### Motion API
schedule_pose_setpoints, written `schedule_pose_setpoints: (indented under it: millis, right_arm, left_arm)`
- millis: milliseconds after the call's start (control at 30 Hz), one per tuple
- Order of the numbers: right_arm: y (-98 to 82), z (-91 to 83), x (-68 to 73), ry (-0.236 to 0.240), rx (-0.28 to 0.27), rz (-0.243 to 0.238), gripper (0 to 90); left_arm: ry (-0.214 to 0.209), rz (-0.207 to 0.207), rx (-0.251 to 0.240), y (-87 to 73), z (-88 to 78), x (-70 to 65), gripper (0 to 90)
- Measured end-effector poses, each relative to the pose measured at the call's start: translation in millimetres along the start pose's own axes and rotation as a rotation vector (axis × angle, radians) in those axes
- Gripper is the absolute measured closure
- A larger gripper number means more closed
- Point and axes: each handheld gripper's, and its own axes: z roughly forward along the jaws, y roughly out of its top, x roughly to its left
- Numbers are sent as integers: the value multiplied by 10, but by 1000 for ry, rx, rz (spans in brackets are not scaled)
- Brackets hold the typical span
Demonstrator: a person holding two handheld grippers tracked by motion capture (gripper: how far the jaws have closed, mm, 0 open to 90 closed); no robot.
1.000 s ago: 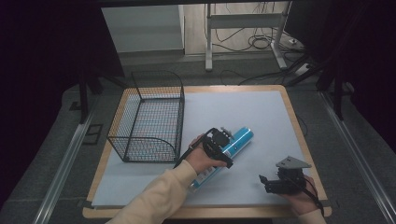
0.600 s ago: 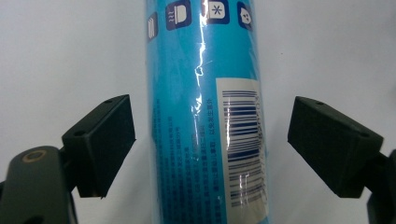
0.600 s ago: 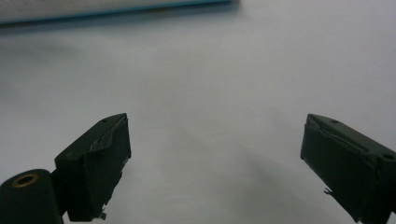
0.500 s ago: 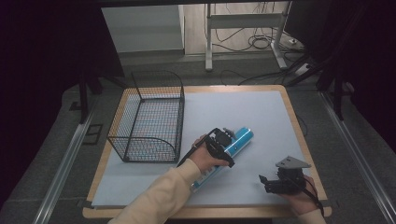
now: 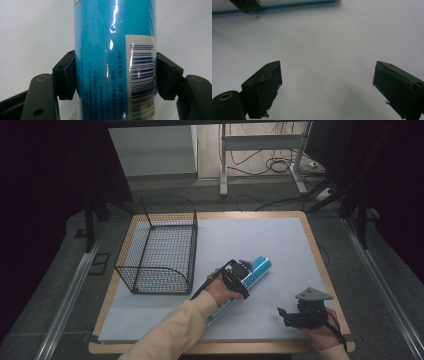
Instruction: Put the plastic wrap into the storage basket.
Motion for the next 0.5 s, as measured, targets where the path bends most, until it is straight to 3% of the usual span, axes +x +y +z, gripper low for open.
schedule_pose_setpoints:
  millis: [333,500]
  right_arm:
    - [0,-1,-7,0,-2,1,87]
    - [1,-5,-13,2,-2,4,87]
  left_arm:
    - [-61,-16,47,45,-18,91,316]
    - [-62,-9,55,44,-52,109,317]
